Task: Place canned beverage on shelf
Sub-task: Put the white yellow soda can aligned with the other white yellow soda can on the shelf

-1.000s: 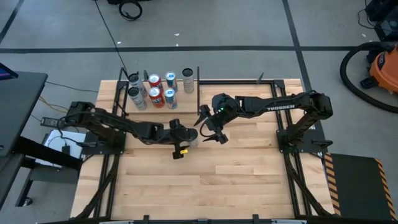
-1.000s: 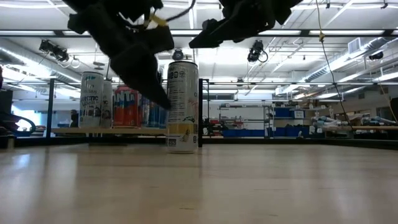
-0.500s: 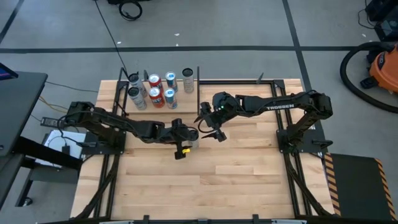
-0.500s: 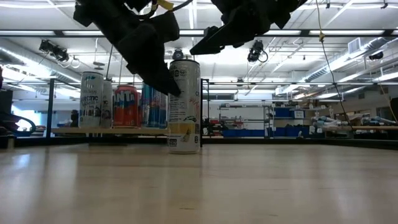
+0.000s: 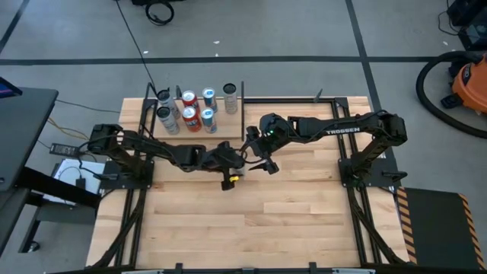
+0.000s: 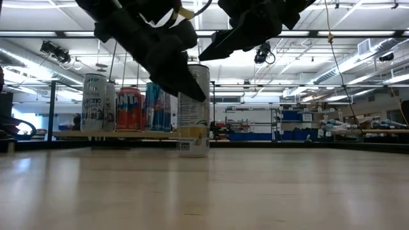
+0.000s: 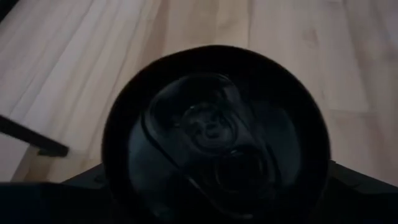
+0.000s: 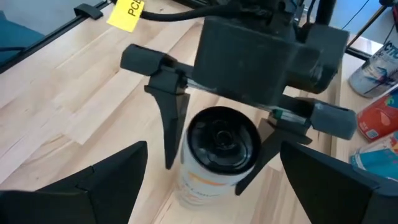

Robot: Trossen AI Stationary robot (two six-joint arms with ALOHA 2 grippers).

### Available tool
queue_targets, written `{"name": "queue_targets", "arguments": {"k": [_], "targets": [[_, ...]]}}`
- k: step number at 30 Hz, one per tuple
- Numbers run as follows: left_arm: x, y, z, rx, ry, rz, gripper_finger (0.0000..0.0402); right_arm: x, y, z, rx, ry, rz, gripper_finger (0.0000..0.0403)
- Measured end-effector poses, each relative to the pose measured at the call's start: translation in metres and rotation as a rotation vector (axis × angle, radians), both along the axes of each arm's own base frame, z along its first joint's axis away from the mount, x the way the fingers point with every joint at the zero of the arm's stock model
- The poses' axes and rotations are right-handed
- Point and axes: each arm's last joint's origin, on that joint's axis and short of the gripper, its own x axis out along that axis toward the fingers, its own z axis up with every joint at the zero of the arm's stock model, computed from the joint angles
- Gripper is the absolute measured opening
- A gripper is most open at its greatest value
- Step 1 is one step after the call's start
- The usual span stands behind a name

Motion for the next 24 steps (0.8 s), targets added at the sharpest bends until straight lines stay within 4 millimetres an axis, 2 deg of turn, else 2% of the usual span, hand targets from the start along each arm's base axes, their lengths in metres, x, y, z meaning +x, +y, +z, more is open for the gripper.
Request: {"name": "queue_targets", "arguments": {"k": [9, 17, 24], "targets": [[0.005, -0.002, 0.005, -0.018, -0.074, -0.043, 0.0316, 0.000, 0.000, -0.001, 0.001, 0.009, 0.000, 0.0378], [0.002, -0.002, 0.006, -0.008, -0.048, -0.050, 0.0315, 0.000, 0.000, -0.001, 0.002, 0.008, 0.001, 0.0378], [-0.006, -0.004, 0.025, -0.015, -0.040, -0.052, 0.0316, 0.000, 0.002, -0.003, 0.015, -0.029, 0.027, 0.0378]]}}
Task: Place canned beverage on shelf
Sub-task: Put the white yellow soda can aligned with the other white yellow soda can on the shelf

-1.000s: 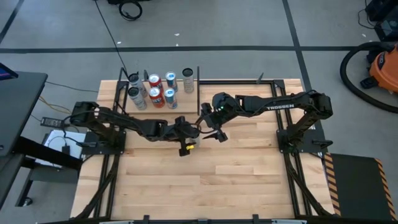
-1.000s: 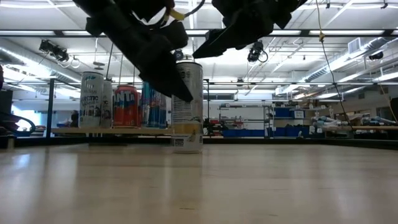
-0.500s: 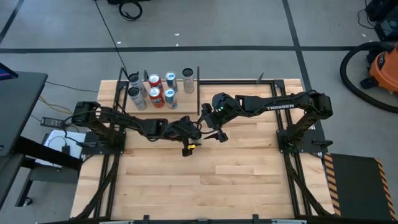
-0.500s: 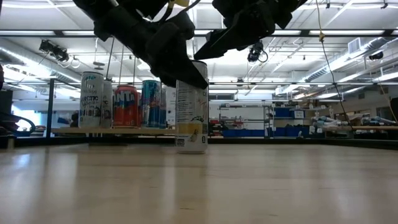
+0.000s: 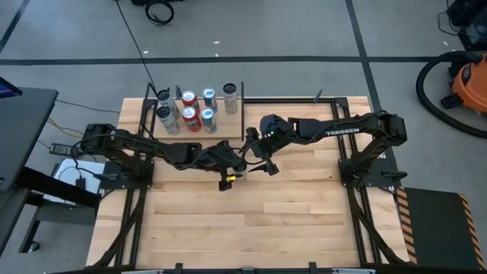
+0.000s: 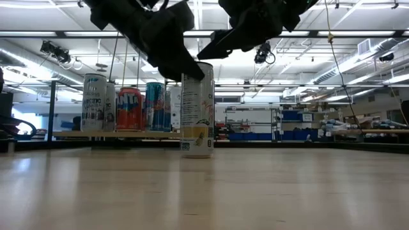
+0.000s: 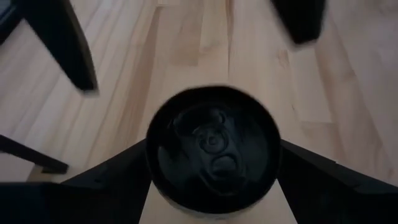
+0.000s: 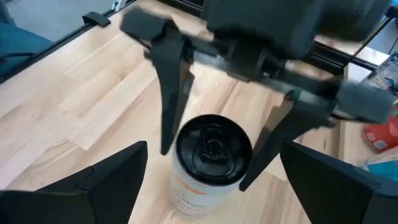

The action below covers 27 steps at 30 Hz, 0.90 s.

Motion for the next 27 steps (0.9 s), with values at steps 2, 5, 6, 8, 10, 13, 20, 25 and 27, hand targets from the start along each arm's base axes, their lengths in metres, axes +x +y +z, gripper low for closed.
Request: {"name": "queue_targets", "arguments": {"k": [2, 5, 6, 8, 10, 13, 20, 25, 27], "targets": [[0.000, -0.001, 0.001, -0.012, -0.004, 0.003, 0.0315, 0.000, 0.000, -0.002, -0.013, -0.007, -0.015, 0.0378], [0.000, -0.002, -0.002, -0.046, 0.006, 0.013, 0.0316, 0.001, -0.001, -0.002, -0.019, -0.009, -0.025, 0.0378], [0.001, -0.002, -0.003, -0.050, 0.006, 0.016, 0.0316, 0.001, -0.001, -0.002, -0.020, -0.008, -0.027, 0.0378], [0.002, -0.002, -0.007, -0.052, 0.019, 0.018, 0.0315, 0.001, -0.001, -0.001, -0.020, -0.014, -0.029, 0.0378], [0.003, -0.002, -0.009, -0.048, 0.025, 0.016, 0.0315, 0.001, -0.001, -0.001, -0.020, -0.014, -0.028, 0.0378], [0.005, -0.002, -0.015, -0.045, 0.043, 0.024, 0.0316, 0.001, 0.000, -0.002, -0.018, -0.008, -0.025, 0.0378], [0.006, 0.000, -0.016, -0.037, 0.029, 0.073, 0.0315, 0.000, 0.000, -0.002, -0.014, -0.005, -0.025, 0.0378], [0.011, 0.001, -0.031, -0.034, 0.072, 0.078, 0.0315, 0.000, 0.001, -0.002, -0.010, -0.003, -0.025, 0.0378], [0.013, 0.003, -0.040, -0.032, 0.096, 0.083, 0.0315, 0.000, 0.001, -0.002, -0.010, 0.001, -0.024, 0.0378]]}}
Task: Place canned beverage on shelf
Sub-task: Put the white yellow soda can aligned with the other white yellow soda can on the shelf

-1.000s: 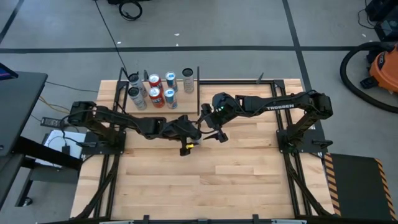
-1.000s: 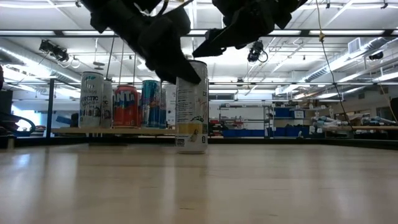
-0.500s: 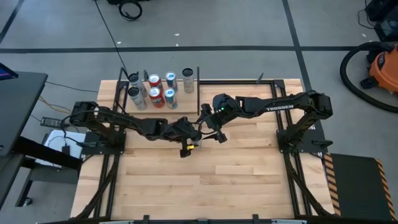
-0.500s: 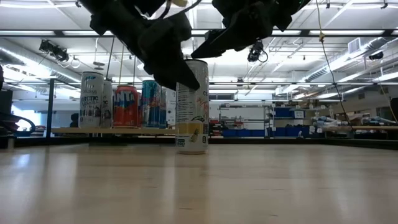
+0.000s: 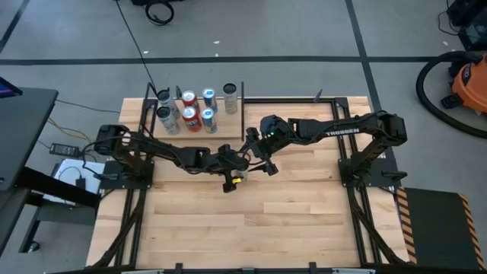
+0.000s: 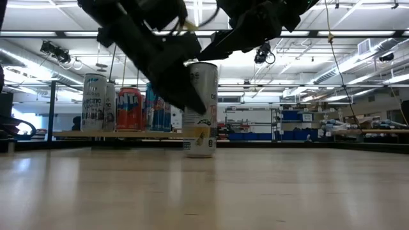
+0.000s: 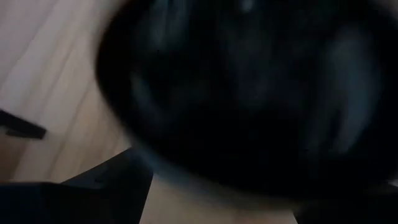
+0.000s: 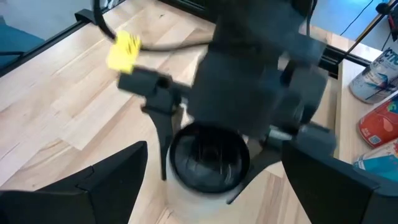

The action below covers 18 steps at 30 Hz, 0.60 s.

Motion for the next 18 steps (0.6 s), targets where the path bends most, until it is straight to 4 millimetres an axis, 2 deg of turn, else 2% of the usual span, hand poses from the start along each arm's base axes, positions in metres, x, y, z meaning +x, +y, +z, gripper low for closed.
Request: {"name": "queue_targets", "arguments": {"k": [4, 18], "targets": [[0.004, 0.000, -0.015, 0.002, 0.033, 0.004, 0.0316, 0.000, 0.000, -0.001, 0.001, 0.008, 0.001, 0.0378], [0.009, 0.002, -0.013, 0.021, -0.023, -0.007, 0.0316, -0.003, 0.000, 0.002, -0.017, 0.006, -0.010, 0.0377]]}}
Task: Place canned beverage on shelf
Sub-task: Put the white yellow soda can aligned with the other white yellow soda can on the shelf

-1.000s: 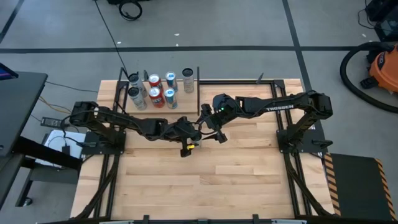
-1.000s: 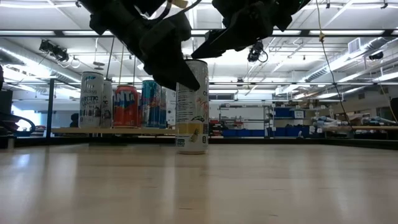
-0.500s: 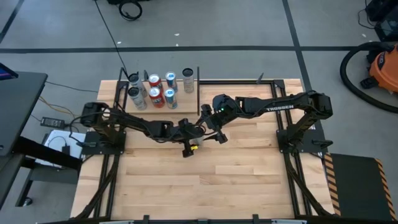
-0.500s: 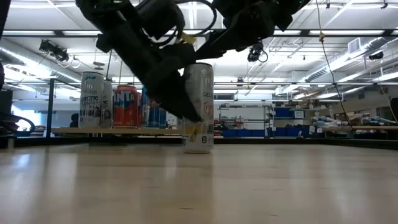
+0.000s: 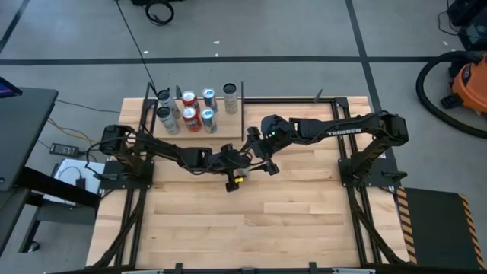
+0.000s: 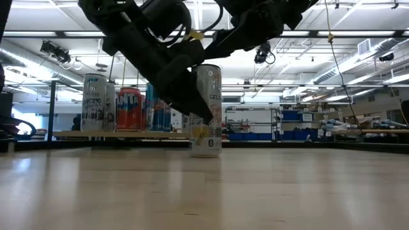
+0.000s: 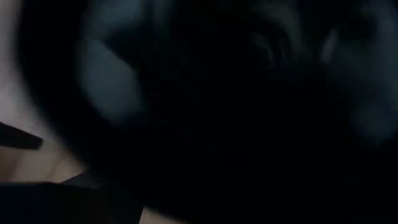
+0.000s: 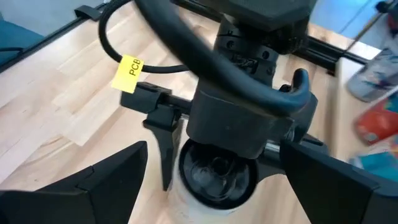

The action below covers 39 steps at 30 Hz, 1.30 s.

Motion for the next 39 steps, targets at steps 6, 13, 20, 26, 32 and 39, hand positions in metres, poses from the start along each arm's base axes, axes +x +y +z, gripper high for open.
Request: {"name": "queue_targets", "arguments": {"k": [6, 13, 20, 26, 32, 39], "targets": [[0.002, 0.011, 0.002, -0.058, -0.036, 0.077, 0.0315, -0.006, -0.002, 0.017, -0.056, -0.050, -0.069, 0.0378], [0.002, 0.013, 0.001, -0.058, -0.033, 0.081, 0.0315, -0.019, -0.001, 0.037, -0.063, -0.094, -0.076, 0.0378], [0.003, 0.013, 0.000, -0.056, -0.036, 0.079, 0.0304, -0.030, 0.000, 0.046, -0.060, -0.094, -0.079, 0.0378], [0.005, 0.013, 0.002, -0.043, -0.057, 0.067, 0.0259, -0.031, 0.001, 0.045, -0.053, -0.079, -0.079, 0.0378], [0.005, 0.011, 0.002, -0.019, -0.054, 0.037, 0.0248, -0.033, 0.000, 0.042, -0.075, -0.038, -0.112, 0.0378], [0.006, 0.003, 0.019, -0.032, -0.097, -0.113, 0.0251, -0.033, -0.001, 0.040, -0.043, -0.009, -0.187, 0.0378]]}}
